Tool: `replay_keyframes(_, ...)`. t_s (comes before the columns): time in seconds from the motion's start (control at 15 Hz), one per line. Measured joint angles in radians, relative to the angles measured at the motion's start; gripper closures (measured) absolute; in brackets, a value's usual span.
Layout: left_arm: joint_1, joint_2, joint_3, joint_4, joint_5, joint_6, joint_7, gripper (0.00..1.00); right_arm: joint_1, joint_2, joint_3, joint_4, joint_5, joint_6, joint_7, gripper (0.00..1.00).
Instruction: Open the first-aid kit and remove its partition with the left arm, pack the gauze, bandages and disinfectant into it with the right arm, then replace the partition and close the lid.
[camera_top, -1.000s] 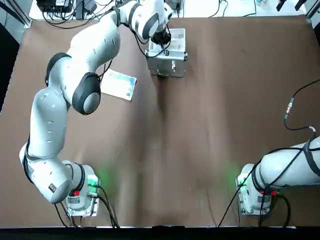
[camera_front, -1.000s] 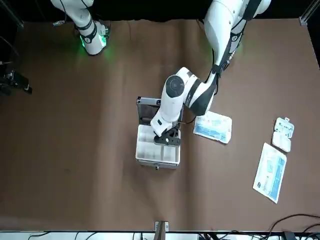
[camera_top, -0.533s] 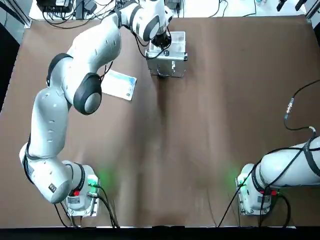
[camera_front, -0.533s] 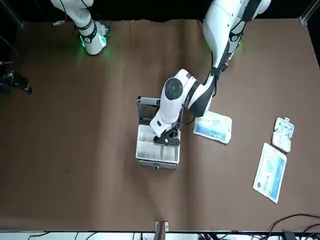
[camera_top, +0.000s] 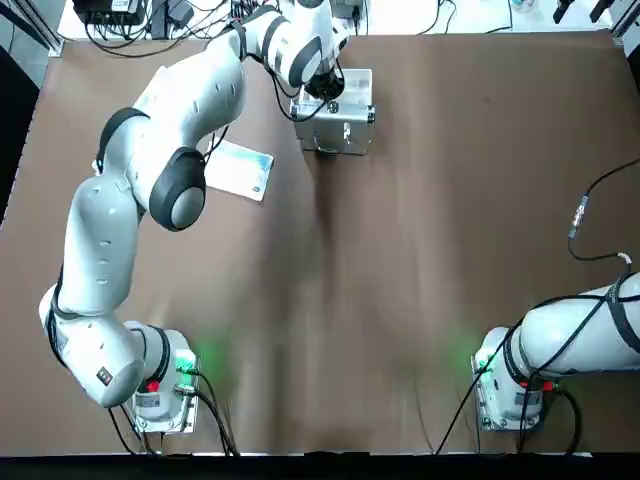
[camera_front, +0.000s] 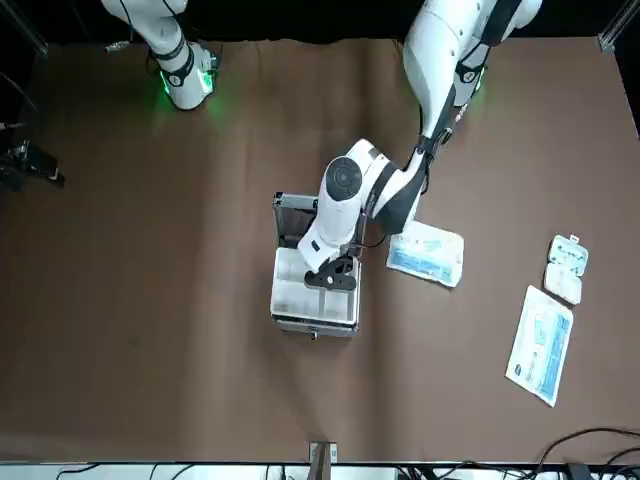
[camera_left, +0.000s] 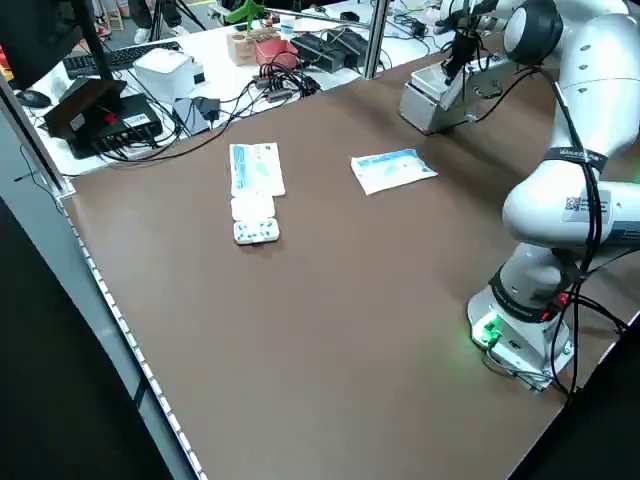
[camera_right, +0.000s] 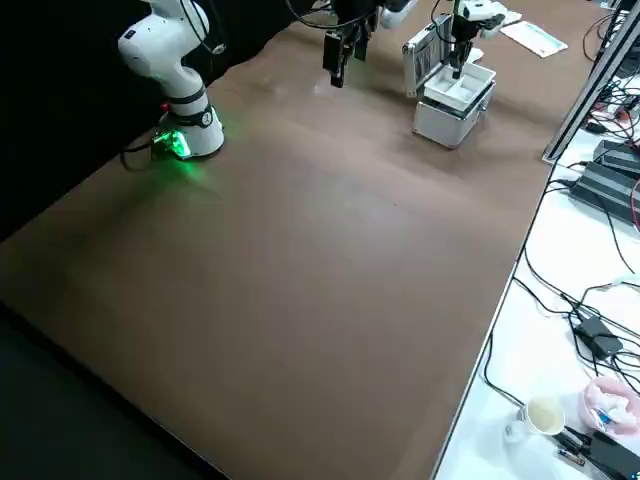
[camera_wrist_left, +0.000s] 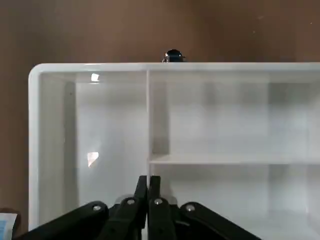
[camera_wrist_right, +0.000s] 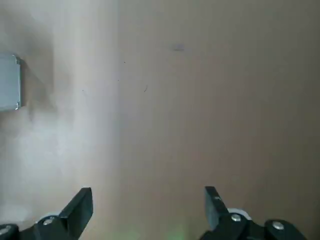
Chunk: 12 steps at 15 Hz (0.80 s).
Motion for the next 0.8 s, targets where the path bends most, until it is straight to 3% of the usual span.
replay_keyframes(0.8, 0.002, 0.003, 0.009, 0.000, 0.000, 0.000, 0.021, 0.97, 0.001, 0.000, 0.001, 0.000, 0.000, 0.000, -0.002, 0.01)
